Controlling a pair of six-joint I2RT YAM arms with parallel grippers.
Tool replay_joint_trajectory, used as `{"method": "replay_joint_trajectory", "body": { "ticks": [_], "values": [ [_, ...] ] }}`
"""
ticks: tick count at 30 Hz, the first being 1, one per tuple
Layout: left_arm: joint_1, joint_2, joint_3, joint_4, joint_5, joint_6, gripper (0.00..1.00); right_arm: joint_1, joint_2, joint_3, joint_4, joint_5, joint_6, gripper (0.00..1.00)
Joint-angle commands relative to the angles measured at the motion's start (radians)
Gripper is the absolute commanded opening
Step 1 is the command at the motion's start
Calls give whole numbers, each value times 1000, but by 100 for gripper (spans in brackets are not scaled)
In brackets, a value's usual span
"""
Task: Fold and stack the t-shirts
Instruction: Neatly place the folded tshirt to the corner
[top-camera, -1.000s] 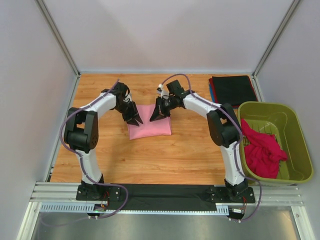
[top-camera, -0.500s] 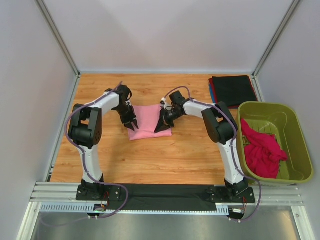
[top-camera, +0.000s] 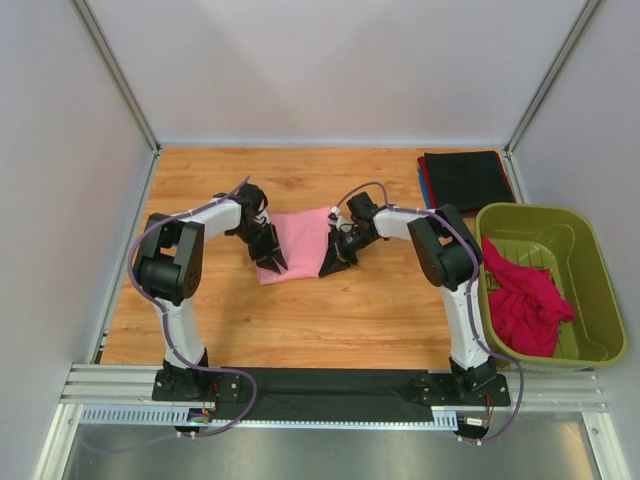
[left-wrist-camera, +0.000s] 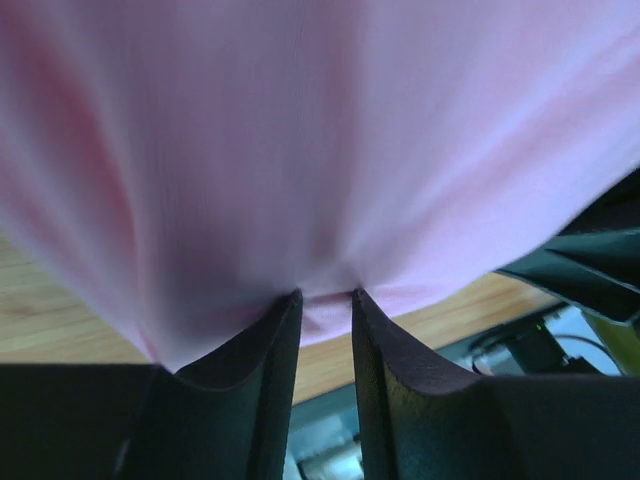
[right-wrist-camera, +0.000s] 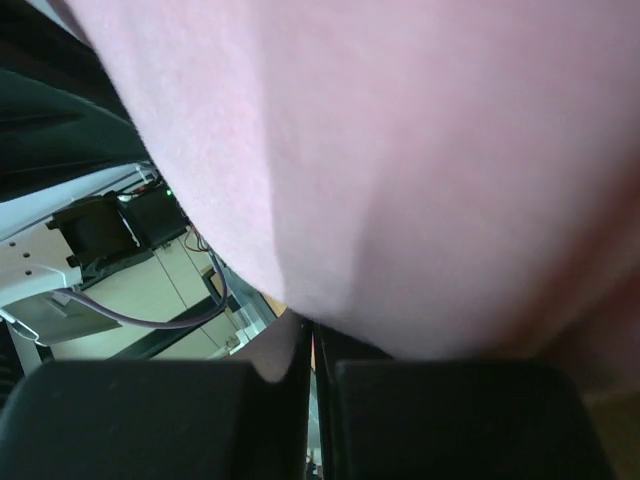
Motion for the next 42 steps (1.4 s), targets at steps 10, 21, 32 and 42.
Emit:
{"method": "replay_joint_trajectory", "body": {
  "ticks": [10,21,32,42],
  "values": [
    [9,7,113,-172,-62,30,36,-5,-162,-23,-149,148,-72,4],
    [63,-99,156,-201,-36,54,36,-4,-261,156,-362,568,-58,39],
    [149,-17,35,-32,87,39,36,-24,-66,430,-386,654,-59,58],
    [152,66,90,-147,-33,37,36,-36,3,333,-188,604,-85,66]
  ]
}}
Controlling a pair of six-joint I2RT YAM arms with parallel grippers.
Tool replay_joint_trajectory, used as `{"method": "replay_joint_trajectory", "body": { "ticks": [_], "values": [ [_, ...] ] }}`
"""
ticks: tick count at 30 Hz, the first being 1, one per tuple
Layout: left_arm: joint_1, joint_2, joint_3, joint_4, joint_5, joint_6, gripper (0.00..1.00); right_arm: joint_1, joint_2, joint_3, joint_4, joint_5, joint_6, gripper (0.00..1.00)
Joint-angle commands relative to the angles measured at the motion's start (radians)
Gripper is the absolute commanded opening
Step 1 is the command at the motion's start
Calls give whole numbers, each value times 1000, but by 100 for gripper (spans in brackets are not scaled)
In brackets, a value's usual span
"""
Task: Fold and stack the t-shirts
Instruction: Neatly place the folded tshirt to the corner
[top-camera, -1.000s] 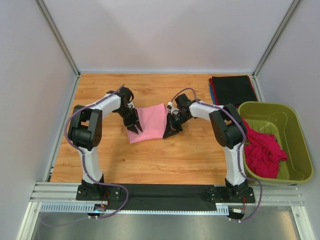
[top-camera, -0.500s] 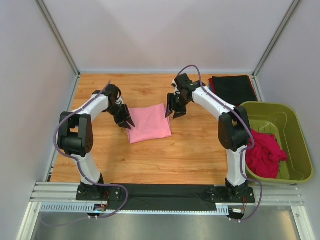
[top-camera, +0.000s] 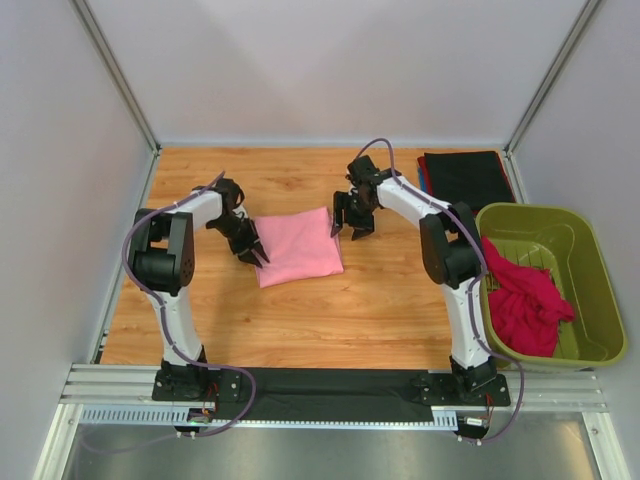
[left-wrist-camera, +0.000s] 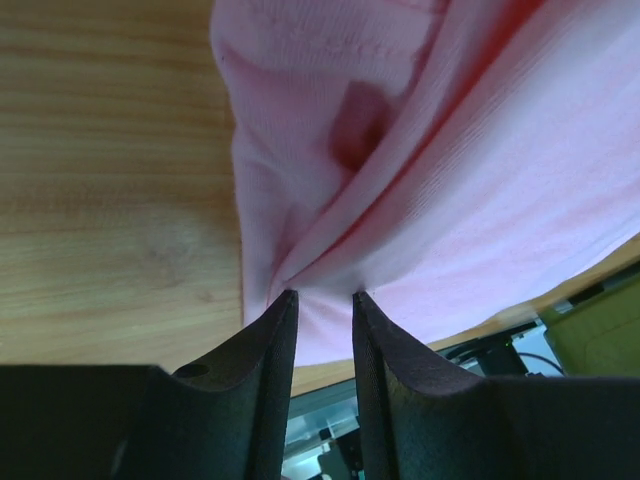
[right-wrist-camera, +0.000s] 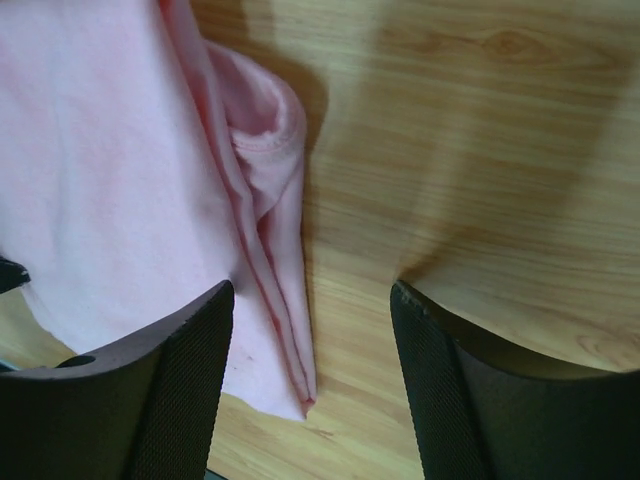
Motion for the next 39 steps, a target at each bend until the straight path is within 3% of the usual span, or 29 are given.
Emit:
{"method": "replay_joint_trajectory", "body": {
  "ticks": [1,7,13,27,29,31,33,39],
  "values": [
    [1,-16,37,-49,-35,10,36,0,-11,-32,143,-29,-24,66],
    [1,-80,108,-132,-81,25,38,0,19,-29,240,-63,-3,66],
    [9,-141,163,-178,-161,53,40,3,72,22,231,-66,-18,62],
    [84,-188,54,-141,-138,94,43,4,113,52,292,-139,-38,35],
    [95,-197,40,-128,-117,97,43,3,98,58,277,-149,-44,40],
    [95,-224,22,-95,-43,100,47,1,84,78,246,-153,-50,52],
    [95,-256,22,-62,9,99,56,-5,49,78,213,-156,-49,57],
    [95,-284,92,-84,-11,96,59,-6,-65,22,170,-153,-40,70]
  ]
}}
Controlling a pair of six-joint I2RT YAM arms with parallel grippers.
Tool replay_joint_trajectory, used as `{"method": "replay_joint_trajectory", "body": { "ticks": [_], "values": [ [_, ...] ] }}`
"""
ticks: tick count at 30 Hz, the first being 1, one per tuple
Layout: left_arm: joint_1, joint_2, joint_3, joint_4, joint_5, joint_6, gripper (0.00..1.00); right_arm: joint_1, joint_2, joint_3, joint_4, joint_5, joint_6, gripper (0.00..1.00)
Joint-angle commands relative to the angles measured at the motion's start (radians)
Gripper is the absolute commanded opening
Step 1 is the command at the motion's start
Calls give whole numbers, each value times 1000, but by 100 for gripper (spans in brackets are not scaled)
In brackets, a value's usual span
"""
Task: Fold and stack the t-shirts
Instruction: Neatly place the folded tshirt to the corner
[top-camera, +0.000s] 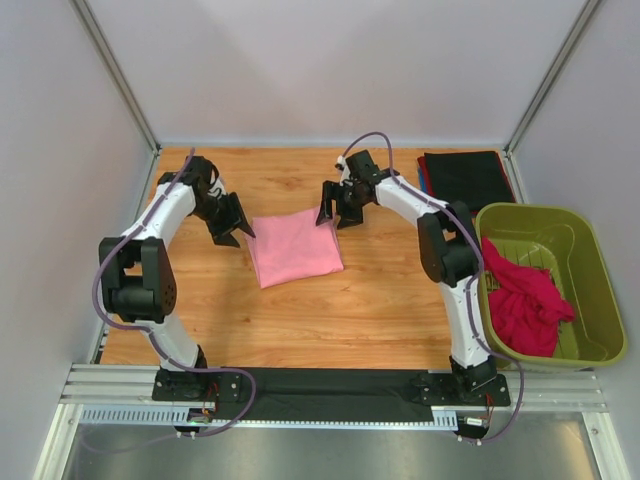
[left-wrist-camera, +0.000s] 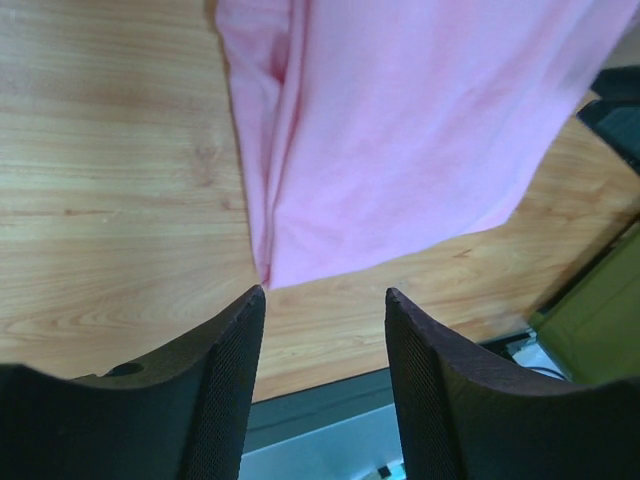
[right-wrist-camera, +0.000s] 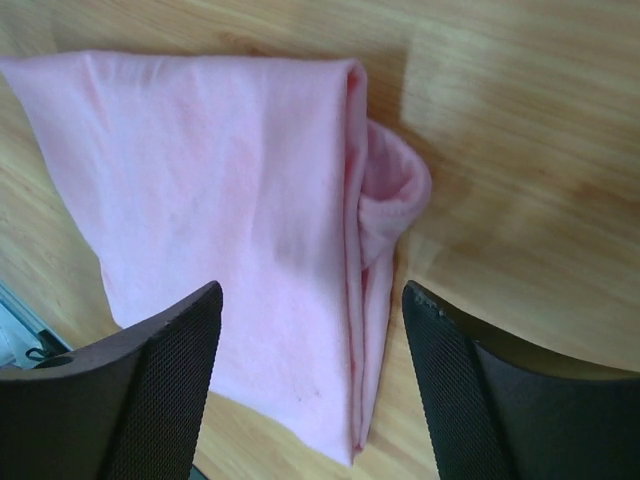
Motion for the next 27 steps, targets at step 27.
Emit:
{"method": "replay_joint_trajectory", "body": {
  "ticks": [27],
  "values": [
    [5,173,-95,283,70,1,61,1,-38,-77,-17,17,-74,75]
  ]
}}
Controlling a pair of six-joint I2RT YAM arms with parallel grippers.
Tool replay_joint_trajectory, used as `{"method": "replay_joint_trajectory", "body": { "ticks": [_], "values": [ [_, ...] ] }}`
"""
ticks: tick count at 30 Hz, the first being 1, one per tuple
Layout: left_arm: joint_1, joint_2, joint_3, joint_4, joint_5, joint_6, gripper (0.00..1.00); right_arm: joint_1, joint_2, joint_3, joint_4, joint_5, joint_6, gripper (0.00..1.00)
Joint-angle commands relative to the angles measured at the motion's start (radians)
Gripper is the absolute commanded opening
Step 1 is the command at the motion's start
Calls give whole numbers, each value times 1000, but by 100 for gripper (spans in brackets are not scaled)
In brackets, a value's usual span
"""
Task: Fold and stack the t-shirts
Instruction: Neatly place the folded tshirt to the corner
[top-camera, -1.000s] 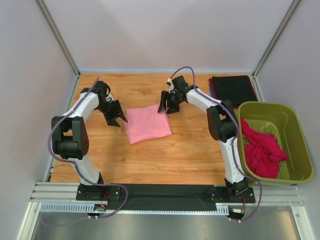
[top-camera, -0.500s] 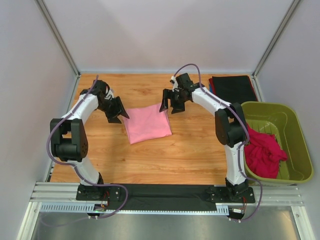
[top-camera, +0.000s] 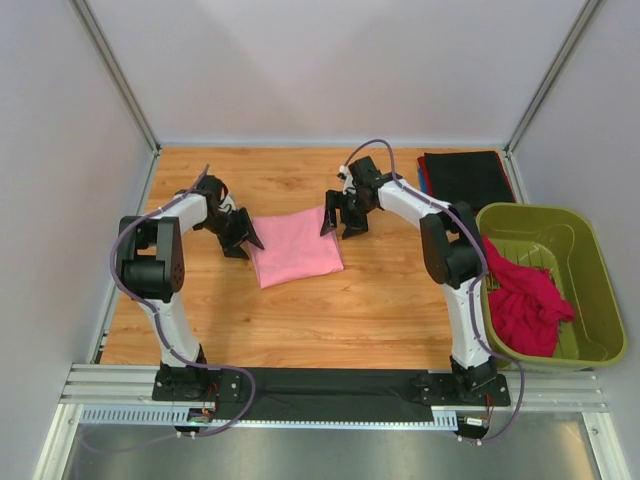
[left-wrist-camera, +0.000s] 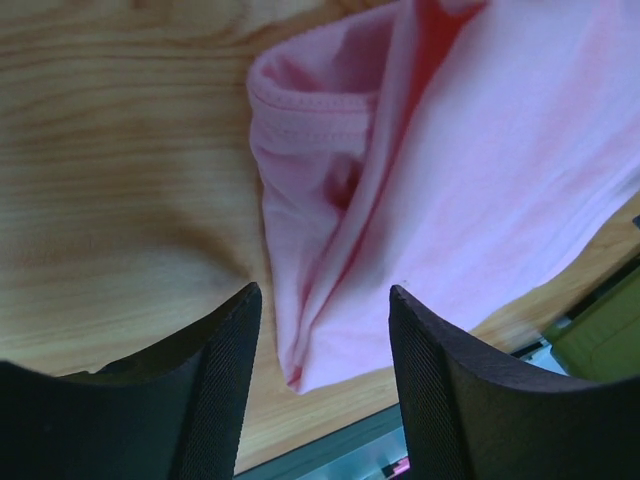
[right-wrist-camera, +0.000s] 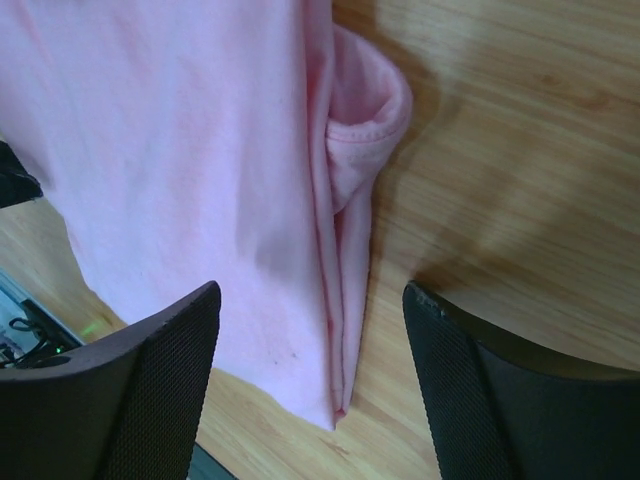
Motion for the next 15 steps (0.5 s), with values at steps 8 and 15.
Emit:
{"method": "replay_joint_trajectory", "body": {
  "ticks": [8,15],
  "values": [
    [-7,81,24,-10,-65,-10,43,32,17,-77,149,39,-36,72],
    [-10,102,53,-44,-76,-21,20,59,-4,-145,146,45,-56,65]
  ]
}}
